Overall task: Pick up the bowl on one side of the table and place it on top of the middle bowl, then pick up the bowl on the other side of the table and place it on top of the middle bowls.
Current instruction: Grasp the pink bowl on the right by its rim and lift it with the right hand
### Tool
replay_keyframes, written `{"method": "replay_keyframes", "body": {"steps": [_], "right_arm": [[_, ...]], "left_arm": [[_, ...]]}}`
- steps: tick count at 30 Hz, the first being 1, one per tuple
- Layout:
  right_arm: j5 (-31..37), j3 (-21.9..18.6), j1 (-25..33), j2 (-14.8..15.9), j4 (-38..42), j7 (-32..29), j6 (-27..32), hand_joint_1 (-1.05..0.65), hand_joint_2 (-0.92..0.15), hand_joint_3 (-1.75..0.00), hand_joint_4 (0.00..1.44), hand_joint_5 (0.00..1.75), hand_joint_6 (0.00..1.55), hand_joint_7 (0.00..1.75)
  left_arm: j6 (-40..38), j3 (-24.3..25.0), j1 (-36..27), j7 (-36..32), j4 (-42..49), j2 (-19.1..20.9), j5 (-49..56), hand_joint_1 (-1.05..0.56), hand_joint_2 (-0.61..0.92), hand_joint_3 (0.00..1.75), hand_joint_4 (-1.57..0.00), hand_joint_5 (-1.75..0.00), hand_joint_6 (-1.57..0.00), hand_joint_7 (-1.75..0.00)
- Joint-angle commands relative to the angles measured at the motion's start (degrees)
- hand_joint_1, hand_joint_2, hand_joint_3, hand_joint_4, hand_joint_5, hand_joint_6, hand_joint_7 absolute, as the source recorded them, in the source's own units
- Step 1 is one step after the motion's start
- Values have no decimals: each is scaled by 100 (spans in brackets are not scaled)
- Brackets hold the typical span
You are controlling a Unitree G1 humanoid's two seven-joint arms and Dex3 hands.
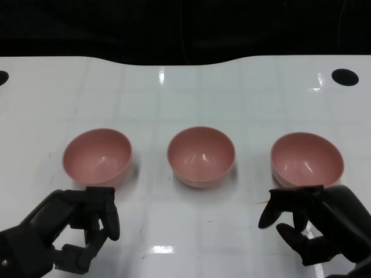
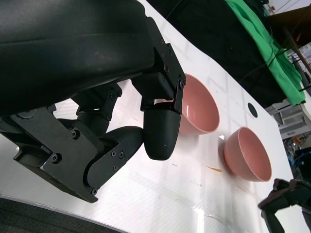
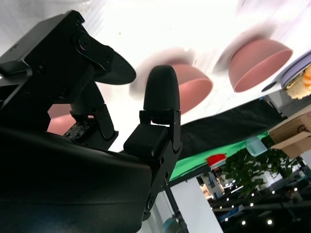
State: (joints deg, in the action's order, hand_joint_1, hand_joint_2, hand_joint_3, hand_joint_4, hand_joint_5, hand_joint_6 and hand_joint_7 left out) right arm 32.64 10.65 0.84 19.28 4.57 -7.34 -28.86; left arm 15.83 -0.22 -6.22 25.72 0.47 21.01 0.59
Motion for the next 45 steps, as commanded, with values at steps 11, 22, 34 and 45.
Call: {"method": "replay_keyframes", "body": {"steps": [11,22,34,45], "right_arm": [[305,-293,-124,142,-206,-180,382,-33,-82,-12,47,86,71,13],[763,-308,-156,213,-670,19,1288,-50,-86,-1,25,66,49,0],[1152,-249,-532,305,-751,441,2203,-55,-83,0,8,62,31,0],[1579,156,-950,488,-258,808,2749,-57,-84,0,9,58,33,1]], "left_arm": [[-64,58,14,-24,26,135,23,-19,49,128,-80,-174,-79,-151],[-6,31,63,-20,109,97,4,-18,49,127,-80,-174,-78,-151],[261,-87,289,-103,391,51,170,-19,47,127,-80,-174,-78,-151],[167,-127,194,-88,251,-7,130,-18,46,129,-82,-173,-79,-150]]}}
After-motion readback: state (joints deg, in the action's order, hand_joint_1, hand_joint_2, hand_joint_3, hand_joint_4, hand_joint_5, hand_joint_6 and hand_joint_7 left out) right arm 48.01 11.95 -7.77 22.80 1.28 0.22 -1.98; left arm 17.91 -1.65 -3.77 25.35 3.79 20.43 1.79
